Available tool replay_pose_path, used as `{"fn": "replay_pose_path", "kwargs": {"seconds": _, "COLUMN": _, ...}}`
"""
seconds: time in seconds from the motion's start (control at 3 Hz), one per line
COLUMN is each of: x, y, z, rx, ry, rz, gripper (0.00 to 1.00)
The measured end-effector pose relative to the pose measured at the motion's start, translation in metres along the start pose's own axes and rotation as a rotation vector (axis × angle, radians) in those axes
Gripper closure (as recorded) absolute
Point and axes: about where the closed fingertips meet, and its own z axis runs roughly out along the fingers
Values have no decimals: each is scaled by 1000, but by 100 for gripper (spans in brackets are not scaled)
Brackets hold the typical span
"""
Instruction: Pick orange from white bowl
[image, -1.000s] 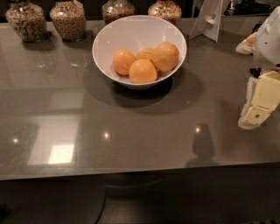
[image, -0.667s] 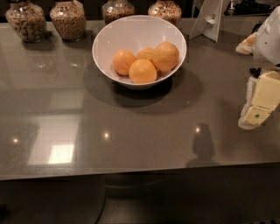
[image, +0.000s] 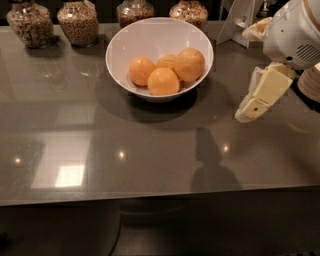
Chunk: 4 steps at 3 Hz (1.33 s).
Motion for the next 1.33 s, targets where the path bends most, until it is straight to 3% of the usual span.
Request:
{"fn": "replay_pose_path", "kwargs": {"seconds": 0.33, "x": -35, "y": -27, "z": 23, "rx": 16, "ry": -133, "rz": 3, "gripper": 0}}
{"fn": "replay_pose_path", "kwargs": {"seconds": 0.67, "x": -69, "y": -58, "z": 43, "rx": 33, "ry": -206, "rz": -5, "gripper": 0}}
{"fn": "replay_pose_path", "kwargs": {"seconds": 1.0, "x": -69, "y": -59, "z": 43, "rx": 33, "ry": -207, "rz": -4, "gripper": 0}}
{"fn": "replay_pose_path", "kwargs": {"seconds": 1.33, "x": -71, "y": -77, "z": 53, "rx": 46, "ry": -211, "rz": 1, "gripper": 0}}
